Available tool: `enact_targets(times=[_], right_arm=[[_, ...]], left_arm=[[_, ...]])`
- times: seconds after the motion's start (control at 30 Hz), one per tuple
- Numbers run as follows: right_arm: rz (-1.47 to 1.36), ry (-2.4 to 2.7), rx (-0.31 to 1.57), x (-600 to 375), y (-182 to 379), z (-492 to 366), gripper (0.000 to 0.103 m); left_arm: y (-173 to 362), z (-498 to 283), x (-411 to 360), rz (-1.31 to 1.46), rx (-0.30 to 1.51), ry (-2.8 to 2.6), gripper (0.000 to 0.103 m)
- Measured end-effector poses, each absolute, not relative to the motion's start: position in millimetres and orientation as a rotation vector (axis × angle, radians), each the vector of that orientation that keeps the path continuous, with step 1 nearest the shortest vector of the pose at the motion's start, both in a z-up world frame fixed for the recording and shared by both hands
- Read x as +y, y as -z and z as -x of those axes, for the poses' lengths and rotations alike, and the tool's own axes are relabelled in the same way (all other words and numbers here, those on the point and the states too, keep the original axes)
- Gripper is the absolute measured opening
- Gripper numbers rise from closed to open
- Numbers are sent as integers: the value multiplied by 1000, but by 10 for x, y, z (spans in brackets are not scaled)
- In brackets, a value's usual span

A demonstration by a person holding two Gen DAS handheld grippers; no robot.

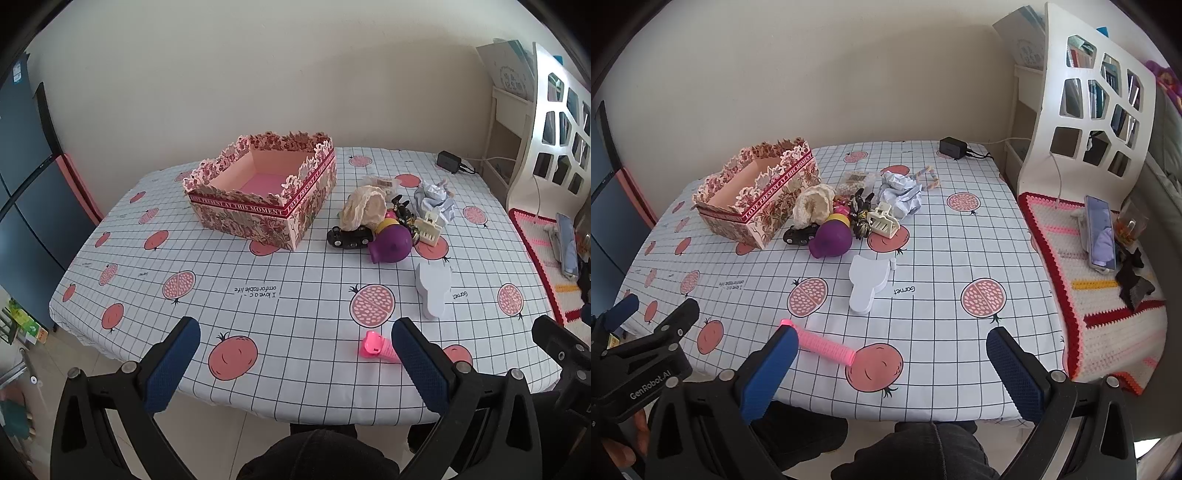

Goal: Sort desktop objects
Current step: 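Move the left gripper to the pink toy while the right gripper approaches the white piece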

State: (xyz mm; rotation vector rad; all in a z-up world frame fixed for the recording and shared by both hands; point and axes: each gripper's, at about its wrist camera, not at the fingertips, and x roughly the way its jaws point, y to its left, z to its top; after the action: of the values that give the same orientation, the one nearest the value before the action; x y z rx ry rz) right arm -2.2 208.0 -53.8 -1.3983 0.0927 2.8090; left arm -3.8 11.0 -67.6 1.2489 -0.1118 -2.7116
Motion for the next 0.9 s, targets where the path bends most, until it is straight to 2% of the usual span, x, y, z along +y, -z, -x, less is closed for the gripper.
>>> enact_targets(times=[0.27, 0.47, 0.63, 0.77, 0.9], right_arm=[[1421, -2802, 132, 2122, 552, 44, 103], [1469, -2749, 280, 2287, 578, 146, 103], [1465, -2718, 340, 2360, 580, 348, 103], [1486, -2683, 384, 2436, 626, 517, 103], [1535, -2635, 454, 2500, 733, 648, 103]], left_arm=[[673, 78, 109, -1290, -109, 2720, 103], [619, 262, 149, -1395, 61, 2783, 103], [675, 535, 336, -1511, 133, 2770, 103], [783, 721, 437, -1551, 160, 2719, 103], [1029, 862, 449, -1686, 301, 2632, 103]])
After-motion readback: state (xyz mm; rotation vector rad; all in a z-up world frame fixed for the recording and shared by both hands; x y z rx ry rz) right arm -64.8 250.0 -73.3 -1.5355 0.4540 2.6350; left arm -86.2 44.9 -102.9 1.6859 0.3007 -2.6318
